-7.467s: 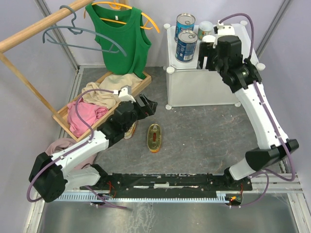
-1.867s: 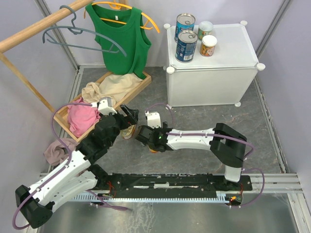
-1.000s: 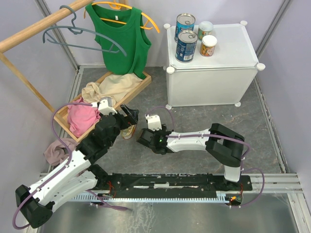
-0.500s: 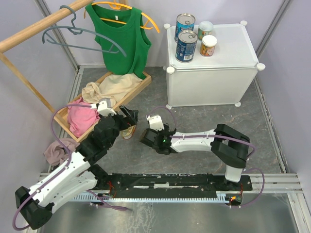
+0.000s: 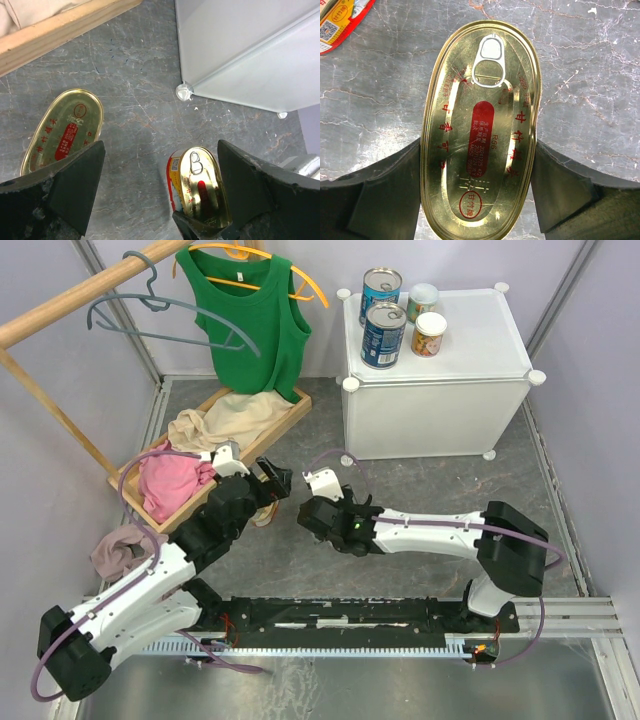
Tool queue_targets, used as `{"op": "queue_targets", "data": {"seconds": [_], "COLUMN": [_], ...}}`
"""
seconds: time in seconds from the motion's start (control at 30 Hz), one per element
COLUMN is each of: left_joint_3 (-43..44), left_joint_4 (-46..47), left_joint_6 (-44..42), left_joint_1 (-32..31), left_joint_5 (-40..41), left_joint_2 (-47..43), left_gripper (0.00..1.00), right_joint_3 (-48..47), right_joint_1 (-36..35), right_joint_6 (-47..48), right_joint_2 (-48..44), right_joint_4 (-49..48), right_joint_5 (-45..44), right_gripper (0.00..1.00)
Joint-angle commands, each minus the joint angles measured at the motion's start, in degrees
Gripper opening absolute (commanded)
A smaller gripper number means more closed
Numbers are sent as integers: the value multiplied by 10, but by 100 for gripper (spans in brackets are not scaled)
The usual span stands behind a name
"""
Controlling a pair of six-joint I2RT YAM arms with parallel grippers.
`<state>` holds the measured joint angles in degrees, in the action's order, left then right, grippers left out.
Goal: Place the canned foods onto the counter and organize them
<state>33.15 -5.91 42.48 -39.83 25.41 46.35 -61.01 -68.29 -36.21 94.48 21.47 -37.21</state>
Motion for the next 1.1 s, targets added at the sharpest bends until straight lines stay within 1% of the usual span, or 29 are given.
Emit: {"op": "queue_targets", "data": {"seconds": [0.0,0.17,0.4,0.53,0.8,0.97,1.07], "left_joint_3": [32,51,33,28,27,38,33], "left_joint_4": [2,-26,6,24,48,33,28], "left_joint_6": [31,18,-2,-16,-36,-48,-51], "left_joint_1": [3,3,3,3,4,4,4], "left_joint_5": [13,32,42,42,43,44,48], "left_joint_2": [2,7,-1,-2,-2,-9,-20], "left_gripper": [99,99,99,99,99,99,99], "right_joint_3": [-1,-2,-13,-28,-79,-134,-152], "right_joint_1": [11,14,14,13,13,15,21], "right_joint_6": [49,66,86,91,110,137,146], "right_joint_2": [-39,-50,-68,-87,-123,-142,-163], "right_joint_4": [-32,-45,-37,-16,25,67,74], "right_joint_5": [14,46,46,40,44,29,21], "right_gripper": [1,1,1,1,1,1,1]}}
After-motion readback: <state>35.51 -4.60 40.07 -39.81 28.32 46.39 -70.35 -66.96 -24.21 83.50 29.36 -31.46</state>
